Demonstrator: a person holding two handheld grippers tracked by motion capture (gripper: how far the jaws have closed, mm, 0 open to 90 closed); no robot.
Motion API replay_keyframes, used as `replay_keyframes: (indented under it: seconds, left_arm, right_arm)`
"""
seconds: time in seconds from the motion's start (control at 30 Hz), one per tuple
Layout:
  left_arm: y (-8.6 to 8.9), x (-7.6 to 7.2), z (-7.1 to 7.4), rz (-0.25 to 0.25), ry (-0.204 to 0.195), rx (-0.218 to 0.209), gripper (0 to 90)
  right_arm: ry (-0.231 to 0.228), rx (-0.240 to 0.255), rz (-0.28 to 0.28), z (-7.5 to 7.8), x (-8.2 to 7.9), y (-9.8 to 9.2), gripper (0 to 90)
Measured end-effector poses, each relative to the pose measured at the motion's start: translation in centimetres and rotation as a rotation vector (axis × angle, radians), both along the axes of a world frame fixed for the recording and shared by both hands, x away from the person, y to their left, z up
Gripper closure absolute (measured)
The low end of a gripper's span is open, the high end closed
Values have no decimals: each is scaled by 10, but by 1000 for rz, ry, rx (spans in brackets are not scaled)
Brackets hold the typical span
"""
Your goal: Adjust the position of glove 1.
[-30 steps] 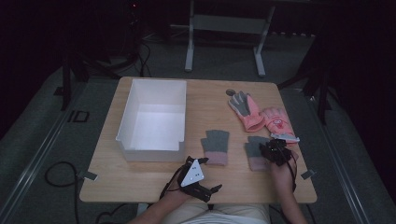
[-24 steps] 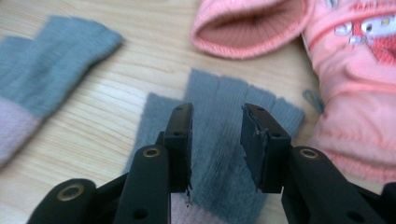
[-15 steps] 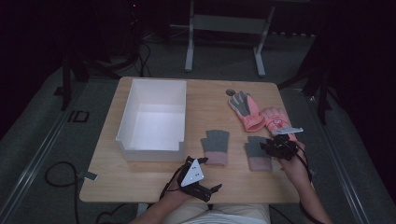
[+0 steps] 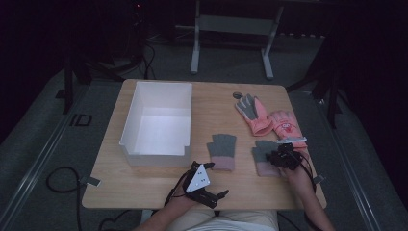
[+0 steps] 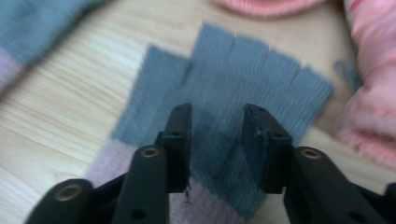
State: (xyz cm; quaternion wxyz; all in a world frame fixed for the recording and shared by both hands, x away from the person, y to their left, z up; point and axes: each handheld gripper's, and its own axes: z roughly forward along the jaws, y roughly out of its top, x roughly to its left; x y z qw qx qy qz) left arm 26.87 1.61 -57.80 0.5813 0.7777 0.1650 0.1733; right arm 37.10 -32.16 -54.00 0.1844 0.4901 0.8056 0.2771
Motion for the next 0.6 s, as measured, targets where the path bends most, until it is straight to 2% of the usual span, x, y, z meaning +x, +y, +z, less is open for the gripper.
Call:
replay_keyframes:
  seconds: [0.1, 0.2, 0.27, 0.43, 0.53, 0.6]
  left_arm:
    - [0, 0, 0, -3, 2, -2, 0]
    - [0, 0, 0, -4, 0, 3, 0]
    - [-1, 0, 0, -2, 1, 6, 0]
    - [0, 0, 0, 0, 2, 5, 0]
    - [0, 0, 0, 1, 1, 1, 0]
    - [-1, 0, 0, -1, 1, 6, 0]
  right_arm:
    - [-10, -2, -3, -5, -2, 1, 696]
    - [-17, 6, -36, -7, -2, 2, 785]
    - [-24, -7, -49, -7, -3, 4, 818]
    - [-18, 17, -68, -6, -3, 3, 845]
    - [-15, 19, -87, 0, -5, 5, 852]
    - [-41, 33, -95, 10, -8, 9, 852]
